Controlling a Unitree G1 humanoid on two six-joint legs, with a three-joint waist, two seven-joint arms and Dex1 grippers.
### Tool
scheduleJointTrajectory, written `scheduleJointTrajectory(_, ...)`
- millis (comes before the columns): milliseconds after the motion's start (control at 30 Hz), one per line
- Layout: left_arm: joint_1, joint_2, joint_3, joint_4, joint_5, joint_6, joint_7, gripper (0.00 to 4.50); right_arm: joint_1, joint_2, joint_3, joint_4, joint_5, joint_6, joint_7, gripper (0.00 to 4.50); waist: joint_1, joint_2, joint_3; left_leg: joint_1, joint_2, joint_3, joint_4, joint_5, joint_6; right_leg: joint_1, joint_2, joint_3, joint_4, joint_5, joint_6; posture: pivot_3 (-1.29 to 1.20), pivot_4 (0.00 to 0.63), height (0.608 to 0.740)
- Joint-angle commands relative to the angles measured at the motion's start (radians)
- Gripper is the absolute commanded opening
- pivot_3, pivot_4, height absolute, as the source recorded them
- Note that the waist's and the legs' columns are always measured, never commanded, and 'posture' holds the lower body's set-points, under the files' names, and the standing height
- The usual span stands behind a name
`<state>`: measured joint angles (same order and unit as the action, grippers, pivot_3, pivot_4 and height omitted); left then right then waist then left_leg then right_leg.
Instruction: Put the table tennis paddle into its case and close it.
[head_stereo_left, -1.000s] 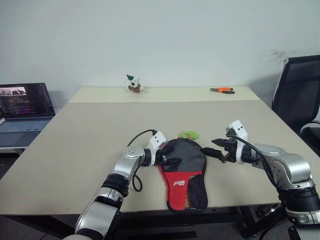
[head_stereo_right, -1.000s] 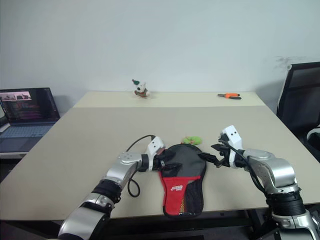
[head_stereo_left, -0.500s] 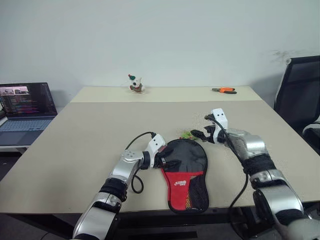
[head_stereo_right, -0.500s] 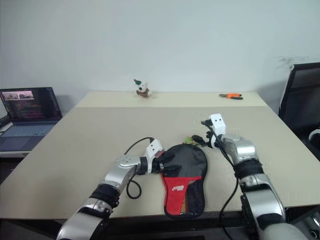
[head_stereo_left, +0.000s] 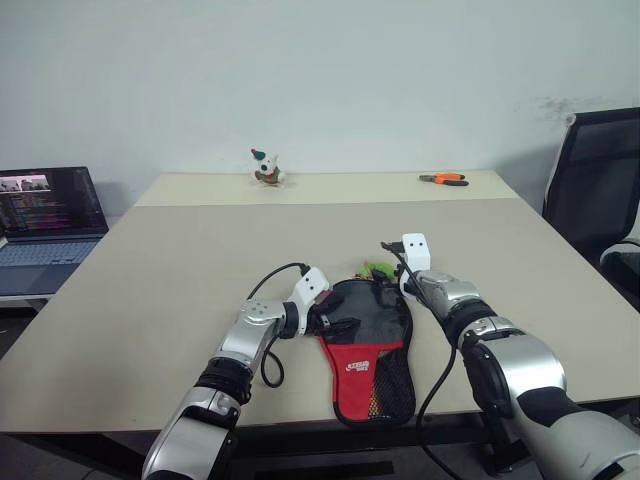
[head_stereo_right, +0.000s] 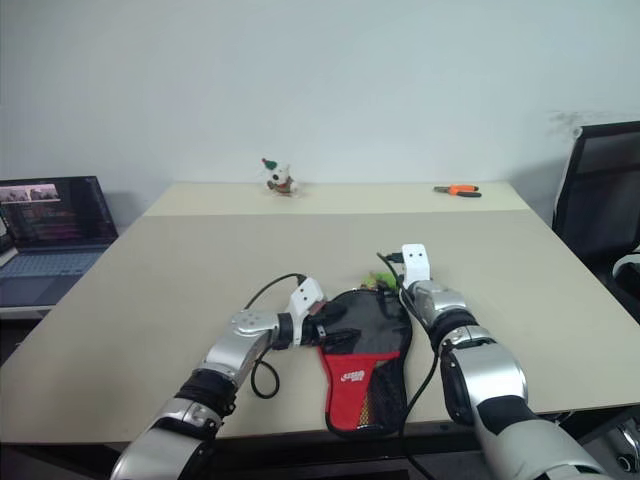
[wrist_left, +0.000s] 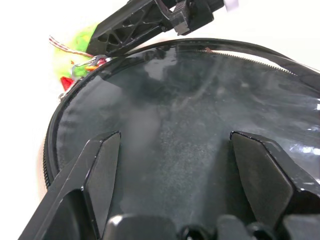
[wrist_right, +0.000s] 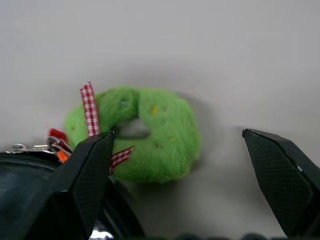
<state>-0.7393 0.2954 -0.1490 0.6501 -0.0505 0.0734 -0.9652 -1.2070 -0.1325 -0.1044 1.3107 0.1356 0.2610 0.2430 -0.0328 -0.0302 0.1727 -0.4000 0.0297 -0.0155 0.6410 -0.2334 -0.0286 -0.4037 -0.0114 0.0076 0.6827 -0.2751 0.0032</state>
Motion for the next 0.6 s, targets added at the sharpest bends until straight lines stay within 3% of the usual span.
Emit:
scheduleJointTrajectory(33, 0.02, 0.009, -0.004, -0.035, 0.007, 0.007, 0.016, 3.84, -0.034, 0.021, -0.016, 0.011, -0.02, -0.012, -0.009, 3.63, 0.0, 0.0, 0.0, 0.0, 0.0, 0.0, 0.0, 0.0, 0.0, 0.0, 0.0, 0.0, 0.0, 0.0, 0.0, 0.0, 0.15, 0.74)
scheduleJointTrajectory(367, -0.038, -0.016, -0.024, 0.0, 0.026, -0.036, 0.026, 3.84, -0.042, 0.019, -0.032, 0.018, -0.06, -0.004, -0.018, 0.23, 0.001, 0.0, 0.0, 0.0, 0.0, 0.001, 0.0, 0.0, 0.0, 0.0, 0.0, 0.001, 0.0, 0.0, 0.0, 0.0, 0.15, 0.74)
scheduleJointTrajectory(400, -0.061, -0.022, -0.029, 0.023, 0.033, -0.053, 0.022, 3.84, -0.044, 0.018, -0.034, 0.017, -0.061, -0.004, -0.018, 0.03, 0.001, 0.0, 0.0, 0.0, 0.0, 0.002, 0.0, 0.0, 0.0, 0.0, 0.0, 0.001, 0.0, 0.0, 0.0, 0.0, 0.15, 0.74)
scheduleJointTrajectory(600, -0.168, -0.059, -0.071, 0.203, 0.087, -0.162, -0.016, 3.84, -0.054, 0.021, -0.046, 0.015, -0.069, -0.002, -0.023, 0.03, 0.002, 0.0, 0.0, 0.0, -0.001, 0.002, 0.0, 0.0, 0.0, 0.0, 0.0, 0.001, 0.0, 0.0, 0.0, 0.0, 0.15, 0.74)
